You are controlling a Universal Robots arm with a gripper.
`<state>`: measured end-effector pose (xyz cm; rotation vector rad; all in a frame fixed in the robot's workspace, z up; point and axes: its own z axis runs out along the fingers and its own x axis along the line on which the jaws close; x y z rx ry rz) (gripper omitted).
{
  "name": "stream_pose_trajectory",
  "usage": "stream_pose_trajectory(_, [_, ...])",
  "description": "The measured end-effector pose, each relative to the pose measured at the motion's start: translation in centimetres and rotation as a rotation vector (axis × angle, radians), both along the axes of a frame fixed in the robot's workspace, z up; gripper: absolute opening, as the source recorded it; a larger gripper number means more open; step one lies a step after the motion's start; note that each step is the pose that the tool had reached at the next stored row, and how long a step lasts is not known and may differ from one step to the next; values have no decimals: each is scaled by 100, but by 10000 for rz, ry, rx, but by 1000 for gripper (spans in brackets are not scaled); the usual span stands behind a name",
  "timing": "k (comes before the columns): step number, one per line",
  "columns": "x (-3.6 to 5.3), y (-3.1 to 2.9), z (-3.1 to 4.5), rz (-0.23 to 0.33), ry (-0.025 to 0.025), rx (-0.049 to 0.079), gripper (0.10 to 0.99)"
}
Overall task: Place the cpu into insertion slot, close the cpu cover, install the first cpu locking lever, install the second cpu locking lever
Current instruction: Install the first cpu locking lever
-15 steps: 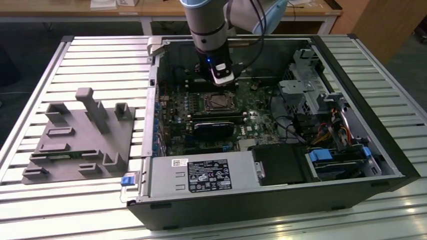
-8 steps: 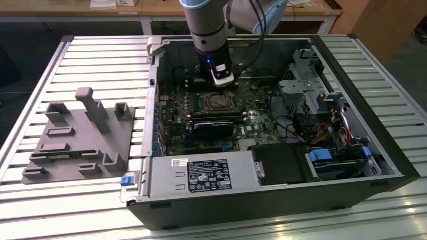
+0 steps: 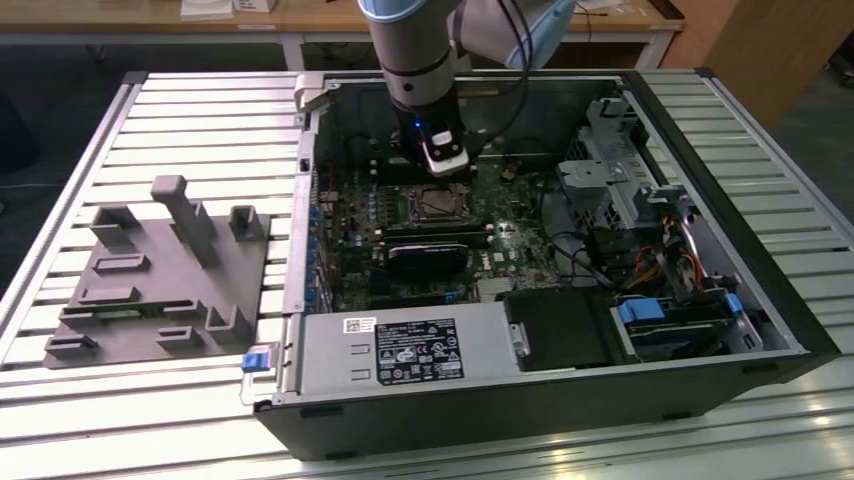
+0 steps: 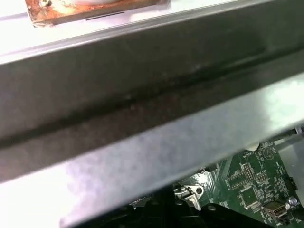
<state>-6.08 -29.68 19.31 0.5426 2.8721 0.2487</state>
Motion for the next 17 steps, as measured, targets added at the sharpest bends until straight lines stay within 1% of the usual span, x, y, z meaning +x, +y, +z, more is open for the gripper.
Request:
stream_pose_trajectory(2, [0,-9,-2,1,0,128,106])
stream_pose_trajectory(4, [-1,-18,-1,0,1,200,106])
stream_pose_trajectory(8, [0,-25,-2,1,-1,218,106])
stream_pose_trajectory(17, [1,-64,-12,0,0,223,106])
